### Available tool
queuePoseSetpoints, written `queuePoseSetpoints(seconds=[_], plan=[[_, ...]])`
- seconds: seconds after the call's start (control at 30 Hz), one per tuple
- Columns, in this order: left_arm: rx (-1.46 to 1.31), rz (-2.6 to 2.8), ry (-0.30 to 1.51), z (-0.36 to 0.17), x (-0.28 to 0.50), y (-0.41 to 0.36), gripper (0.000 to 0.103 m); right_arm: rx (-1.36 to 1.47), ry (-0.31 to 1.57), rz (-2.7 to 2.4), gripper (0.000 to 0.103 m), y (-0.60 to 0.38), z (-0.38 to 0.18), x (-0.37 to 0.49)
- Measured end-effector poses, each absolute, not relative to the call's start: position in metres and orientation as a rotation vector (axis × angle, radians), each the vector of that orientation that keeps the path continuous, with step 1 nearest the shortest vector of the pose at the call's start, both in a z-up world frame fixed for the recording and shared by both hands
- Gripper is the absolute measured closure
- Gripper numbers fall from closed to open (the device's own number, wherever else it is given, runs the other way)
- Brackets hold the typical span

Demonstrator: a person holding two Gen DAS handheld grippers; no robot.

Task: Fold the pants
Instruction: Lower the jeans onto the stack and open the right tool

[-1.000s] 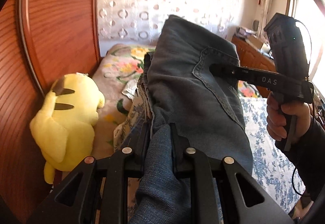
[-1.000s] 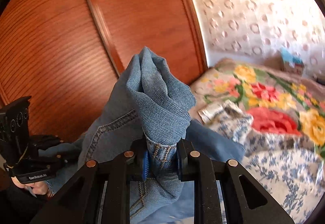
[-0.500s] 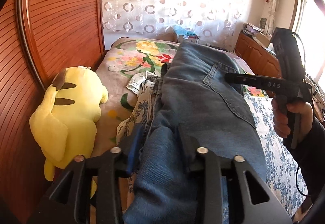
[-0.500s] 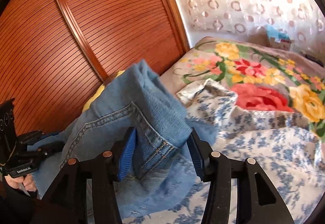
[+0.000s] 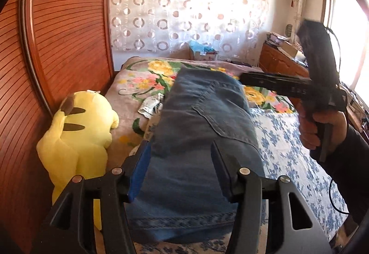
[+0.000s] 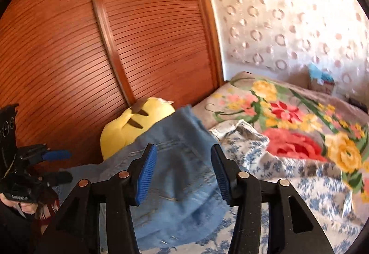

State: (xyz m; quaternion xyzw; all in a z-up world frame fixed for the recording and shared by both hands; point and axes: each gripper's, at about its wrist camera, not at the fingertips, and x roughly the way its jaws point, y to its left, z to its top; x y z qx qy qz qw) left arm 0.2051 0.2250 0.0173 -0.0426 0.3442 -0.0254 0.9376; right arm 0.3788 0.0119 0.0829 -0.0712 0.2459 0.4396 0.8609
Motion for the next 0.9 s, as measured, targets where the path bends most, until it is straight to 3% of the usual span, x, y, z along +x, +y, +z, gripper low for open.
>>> queuePoseSetpoints(seconds=[0.37,0.57,0.7,0.8,0.9], plan=[[-0.099,-0.057,0.74,-0.012,0.205,0.212,0.048,-0.262,0.609,0.81,0.054,0.036,0.04,0.408],[-0.08,-0.032,0.742,-0.011,0.203,0.206,0.046,-0.196,0.603,0.793,0.053,0.029,0.051,0.4],[-0.063,-0.016,0.73,-0.006,0.195,0.201,0.037,-0.171,0.575,0.788,0.053,0.009,0.056,0.37],[-0.066,-0.048,0.71,0.0,0.185,0.193,0.023,-0.158,0.548,0.782,0.053,-0.009,0.059,0.341],[-0.054,-0.063,0.695,0.005,0.177,0.181,0.022,-0.138,0.519,0.773,0.053,-0.03,0.063,0.309]])
